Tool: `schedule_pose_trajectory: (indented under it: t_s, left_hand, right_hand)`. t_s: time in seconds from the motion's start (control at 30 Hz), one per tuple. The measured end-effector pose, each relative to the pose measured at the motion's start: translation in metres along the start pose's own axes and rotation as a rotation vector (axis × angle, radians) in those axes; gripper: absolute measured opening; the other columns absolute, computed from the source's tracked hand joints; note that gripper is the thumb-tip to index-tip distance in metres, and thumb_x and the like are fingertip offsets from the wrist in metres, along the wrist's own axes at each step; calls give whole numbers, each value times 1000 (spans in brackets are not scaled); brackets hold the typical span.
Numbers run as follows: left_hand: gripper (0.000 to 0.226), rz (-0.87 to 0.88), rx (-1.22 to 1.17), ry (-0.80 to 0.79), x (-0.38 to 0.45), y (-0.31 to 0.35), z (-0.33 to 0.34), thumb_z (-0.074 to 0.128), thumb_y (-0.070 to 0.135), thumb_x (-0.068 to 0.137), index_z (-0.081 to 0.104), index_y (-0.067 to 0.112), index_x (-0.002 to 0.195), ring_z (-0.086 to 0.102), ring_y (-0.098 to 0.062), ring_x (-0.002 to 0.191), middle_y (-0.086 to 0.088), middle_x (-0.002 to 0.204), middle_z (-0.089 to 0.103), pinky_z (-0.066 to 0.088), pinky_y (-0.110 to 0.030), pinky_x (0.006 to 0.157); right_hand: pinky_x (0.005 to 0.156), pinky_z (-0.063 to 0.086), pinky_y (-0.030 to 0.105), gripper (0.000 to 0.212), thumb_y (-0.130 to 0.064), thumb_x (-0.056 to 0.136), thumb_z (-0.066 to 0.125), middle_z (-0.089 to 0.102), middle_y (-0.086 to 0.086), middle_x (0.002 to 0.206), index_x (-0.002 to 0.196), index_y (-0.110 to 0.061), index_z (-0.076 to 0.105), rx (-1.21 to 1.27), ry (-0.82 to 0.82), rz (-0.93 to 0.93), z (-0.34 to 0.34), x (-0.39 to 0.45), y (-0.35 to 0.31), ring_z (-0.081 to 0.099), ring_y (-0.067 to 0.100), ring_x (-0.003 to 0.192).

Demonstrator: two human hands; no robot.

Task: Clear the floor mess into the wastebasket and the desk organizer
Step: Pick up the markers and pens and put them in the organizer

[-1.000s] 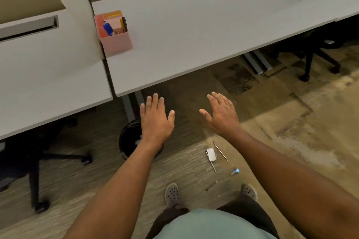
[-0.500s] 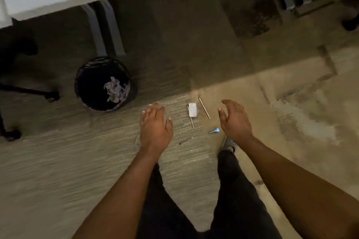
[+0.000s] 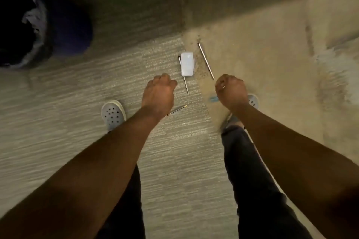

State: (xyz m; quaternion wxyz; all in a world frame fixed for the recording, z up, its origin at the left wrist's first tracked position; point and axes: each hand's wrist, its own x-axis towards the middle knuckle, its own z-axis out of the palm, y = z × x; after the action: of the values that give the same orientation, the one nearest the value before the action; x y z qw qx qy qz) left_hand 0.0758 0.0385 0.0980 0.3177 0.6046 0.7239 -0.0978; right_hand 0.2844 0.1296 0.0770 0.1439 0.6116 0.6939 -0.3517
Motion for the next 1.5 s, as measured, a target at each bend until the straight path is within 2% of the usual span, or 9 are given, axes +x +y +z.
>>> schedule_pose_trajectory:
  t_s: [0.33,0.63,0.8,0.9,1.0,1.07,1.2,1.33,1.5]
  left_hand:
    - [44,215,220,-131,85,-14,153,50,-2,88,57,15,128,53,-37,110,-18,123,53,46,-46,88]
    - [31,315,340,61,134,-14,195,55,4,91,59,6,122,56,-32,99,-15,110,56,52,-45,78]
    - [21,352,342,131,110,-21,192,48,10,91,61,3,106,50,-34,113,-18,119,54,45,-49,94]
    - [25,263,138,78,82,-21,188,49,6,90,54,9,114,55,-35,110,-16,117,61,37,-51,104]
    - [18,95,-367,88,54,-16,175,50,12,96,53,12,114,60,-28,73,-9,89,66,49,-37,72]
    - [14,-93,-741,78,45,-15,163,45,16,101,49,13,113,51,-14,56,1,74,59,40,-25,52]
    - [21,-616,-1436,-37,52,-18,139,42,12,100,51,17,118,46,-6,53,2,74,57,36,-23,47]
    - [27,-723,-1750,-116,62,-32,118,41,6,100,58,10,121,52,-10,64,-3,83,60,42,-22,53]
    - [25,-700,-1726,-151,77,-58,103,41,7,100,56,13,120,68,-17,74,-8,96,73,54,-27,60]
  right_hand:
    - [81,47,34,26,-17,95,43,68,22,104,103,-4,63,-207,23,-30,126,112,68,62,38,97]
    - [89,45,36,26,-23,93,50,58,15,119,114,-9,54,-204,53,-3,145,158,73,54,31,114]
    - [91,46,36,29,-25,90,48,61,17,115,110,-7,57,-133,-16,63,134,134,76,56,32,111]
    - [78,42,25,11,-21,89,53,67,9,97,93,-12,58,73,-45,134,125,107,78,60,26,89]
    - [63,44,26,13,-12,90,57,62,-2,77,78,-19,55,454,-139,268,121,79,77,56,14,67]
    - [52,45,25,9,-6,92,57,64,-1,73,96,-13,62,767,-240,364,117,63,72,53,10,56]
    - [52,41,23,19,-6,94,56,67,4,82,113,-6,59,1095,-376,437,114,46,60,50,10,56]
    - [50,48,25,12,-4,90,61,65,2,79,100,-9,63,859,-312,359,116,46,36,57,9,52]
    - [71,53,34,17,-3,88,55,65,12,103,102,-6,64,109,28,-319,112,56,23,64,26,78]
